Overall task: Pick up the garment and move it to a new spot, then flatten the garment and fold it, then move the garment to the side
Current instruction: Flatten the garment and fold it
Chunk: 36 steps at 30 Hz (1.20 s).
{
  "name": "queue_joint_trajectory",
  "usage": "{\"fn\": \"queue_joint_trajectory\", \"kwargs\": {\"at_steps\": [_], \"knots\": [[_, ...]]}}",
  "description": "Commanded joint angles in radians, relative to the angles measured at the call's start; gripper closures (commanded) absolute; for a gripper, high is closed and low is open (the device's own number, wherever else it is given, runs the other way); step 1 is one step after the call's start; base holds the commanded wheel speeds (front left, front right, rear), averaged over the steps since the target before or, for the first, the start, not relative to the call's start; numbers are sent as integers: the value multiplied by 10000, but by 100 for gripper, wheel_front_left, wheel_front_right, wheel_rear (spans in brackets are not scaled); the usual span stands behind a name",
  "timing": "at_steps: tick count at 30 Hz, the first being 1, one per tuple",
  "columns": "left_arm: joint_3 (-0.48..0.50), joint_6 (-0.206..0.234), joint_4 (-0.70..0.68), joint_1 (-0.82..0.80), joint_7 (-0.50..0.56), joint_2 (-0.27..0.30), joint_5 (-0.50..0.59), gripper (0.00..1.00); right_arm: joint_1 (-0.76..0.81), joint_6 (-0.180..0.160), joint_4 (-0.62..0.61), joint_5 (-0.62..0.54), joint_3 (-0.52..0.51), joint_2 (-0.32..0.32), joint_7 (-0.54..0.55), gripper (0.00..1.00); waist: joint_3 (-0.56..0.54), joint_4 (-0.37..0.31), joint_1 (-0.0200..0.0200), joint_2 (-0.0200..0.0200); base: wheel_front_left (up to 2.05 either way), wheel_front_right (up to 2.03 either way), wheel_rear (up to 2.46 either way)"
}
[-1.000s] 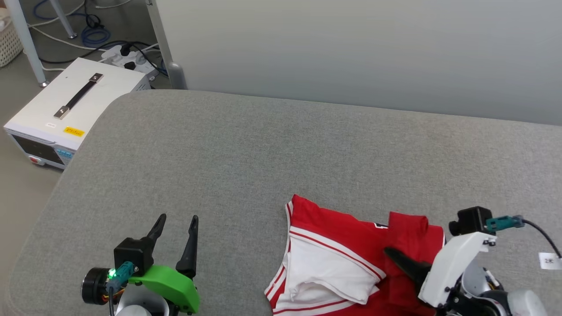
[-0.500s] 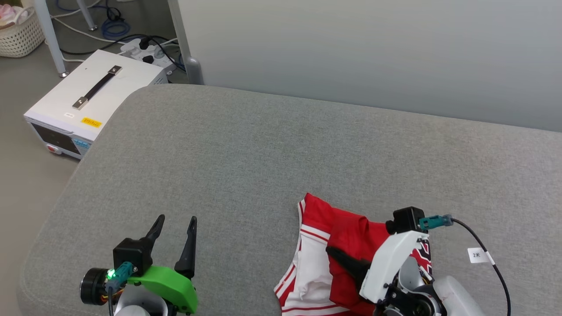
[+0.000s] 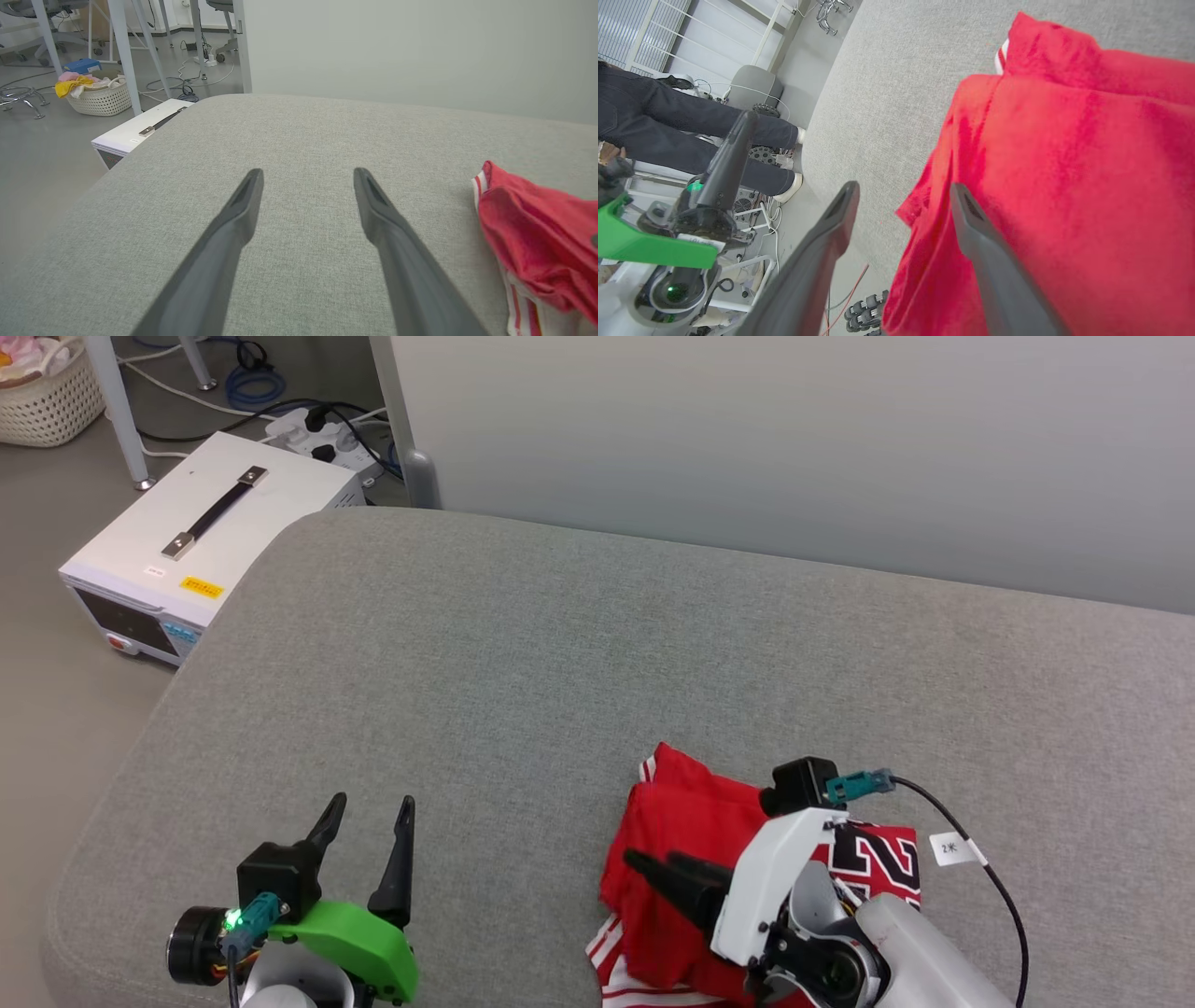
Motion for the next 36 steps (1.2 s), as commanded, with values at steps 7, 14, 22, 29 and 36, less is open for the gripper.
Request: {"fn": "queue_joint_trajectory", "kwargs": {"at_steps": [7, 14, 22, 29, 36], "knots": [[29, -55, -62, 49, -59, -138, 143, 0, -703, 4, -255, 380, 307, -32, -242, 0, -55, -193, 0, 0, 0, 0, 0], [291, -150, -520, 56, -59, -398, 11, 0, -1354, 4, -859, -2742, -725, -433, -908, 0, 0, -426, 0, 0, 0, 0, 0], [729, -378, -1095, 124, -59, -753, -23, 0, -792, 4, -2608, -5890, -2005, -2468, -2299, 0, 45, -745, 0, 0, 0, 0, 0], [1033, -640, -1508, 284, -59, -1021, 204, 0, 790, 4, -3865, -6814, -3740, -3075, -3577, 0, 71, -1040, 0, 0, 0, 0, 0], [1374, -881, -1877, 520, -59, -1318, 429, 0, 2463, 4, -5070, -7222, -4953, -2377, -4544, 0, 125, -1278, 0, 0, 0, 0, 0]]}}
